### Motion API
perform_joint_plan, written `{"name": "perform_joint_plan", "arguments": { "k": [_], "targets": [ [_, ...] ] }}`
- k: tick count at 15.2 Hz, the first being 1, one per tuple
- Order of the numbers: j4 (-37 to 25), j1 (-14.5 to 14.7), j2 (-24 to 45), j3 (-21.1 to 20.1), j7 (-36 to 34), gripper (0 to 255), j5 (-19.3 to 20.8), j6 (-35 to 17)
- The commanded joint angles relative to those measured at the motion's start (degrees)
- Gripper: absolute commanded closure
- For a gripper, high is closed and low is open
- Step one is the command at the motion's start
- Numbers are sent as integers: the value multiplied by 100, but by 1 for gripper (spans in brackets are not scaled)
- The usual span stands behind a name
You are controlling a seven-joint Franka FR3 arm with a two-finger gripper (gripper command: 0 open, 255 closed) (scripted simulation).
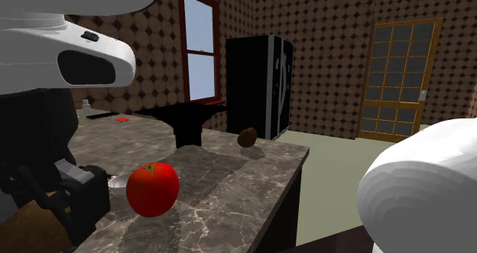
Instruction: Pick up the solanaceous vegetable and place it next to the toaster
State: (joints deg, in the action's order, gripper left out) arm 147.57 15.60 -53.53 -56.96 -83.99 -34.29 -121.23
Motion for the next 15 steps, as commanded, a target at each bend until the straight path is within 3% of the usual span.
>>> {"name": "perform_joint_plan", "arguments": {
  "k": [1, 15],
  "targets": [
    [90, 3, 36, -116, -14, 255, -76, -142],
    [623, -228, 550, -1139, -52, 255, -639, -1332]
  ]
}}
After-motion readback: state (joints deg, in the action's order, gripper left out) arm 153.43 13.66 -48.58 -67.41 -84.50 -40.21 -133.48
